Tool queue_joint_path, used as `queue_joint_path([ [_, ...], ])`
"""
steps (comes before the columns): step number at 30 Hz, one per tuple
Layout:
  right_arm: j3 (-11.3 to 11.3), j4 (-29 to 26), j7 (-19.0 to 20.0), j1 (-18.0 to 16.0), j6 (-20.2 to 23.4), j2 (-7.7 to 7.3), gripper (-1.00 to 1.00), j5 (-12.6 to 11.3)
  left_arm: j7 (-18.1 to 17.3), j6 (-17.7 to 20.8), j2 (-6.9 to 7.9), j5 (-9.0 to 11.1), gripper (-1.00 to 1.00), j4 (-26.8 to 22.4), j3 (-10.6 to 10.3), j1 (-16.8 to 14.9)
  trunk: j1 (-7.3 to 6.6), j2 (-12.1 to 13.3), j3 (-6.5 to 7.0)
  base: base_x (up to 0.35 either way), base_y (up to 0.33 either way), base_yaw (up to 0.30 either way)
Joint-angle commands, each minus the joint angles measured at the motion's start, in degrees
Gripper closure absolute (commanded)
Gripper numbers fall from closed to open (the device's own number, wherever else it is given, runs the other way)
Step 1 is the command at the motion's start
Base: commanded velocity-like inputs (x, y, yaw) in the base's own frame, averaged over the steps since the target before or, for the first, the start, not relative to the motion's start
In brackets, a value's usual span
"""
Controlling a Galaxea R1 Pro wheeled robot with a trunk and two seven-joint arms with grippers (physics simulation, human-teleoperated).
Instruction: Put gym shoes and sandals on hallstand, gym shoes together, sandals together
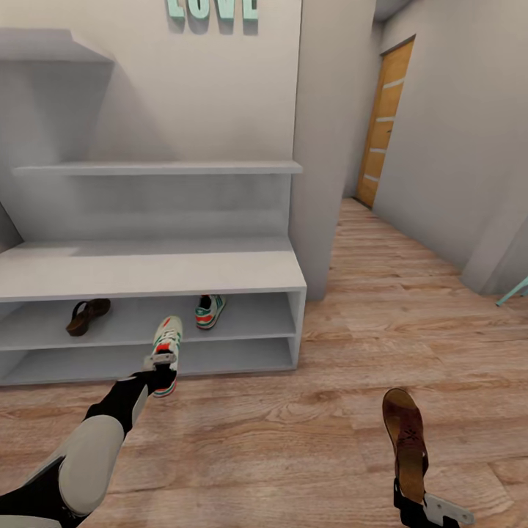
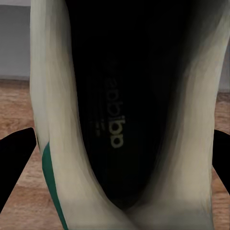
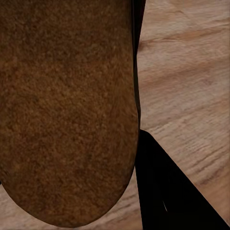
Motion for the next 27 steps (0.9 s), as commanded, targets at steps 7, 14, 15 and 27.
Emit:
queue_joint_path([
  [7,-0.39,0.02,-0.02,-0.03,-0.11,0.01,1.0,-0.04,-0.4,0.45,0.09,-0.54,1.0,-0.15,0.54,-0.3,1.09,-2.03,-1.35,0.002,0.0,0.0],
  [14,-0.45,0.02,-0.02,-0.03,-0.11,0.02,1.0,-0.06,-0.39,2.81,0.19,-0.56,1.0,-0.34,0.57,-0.61,2.62,-4.83,-3.21,0.0,0.0,0.0],
  [15,-0.45,0.02,-0.02,-0.03,-0.11,0.02,1.0,-0.06,-0.39,2.94,0.16,-0.56,1.0,-0.43,0.55,-0.69,2.84,-5.23,-3.48,0.0,0.0,0.0],
  [27,-0.1,0.02,0.13,-0.02,-0.11,-0.14,1.0,0.02,-0.32,8.17,-0.01,-0.17,1.0,-2.89,-7.64,-2.28,3.08,-5.58,-4.45,0.058,0.0,0.0],
])
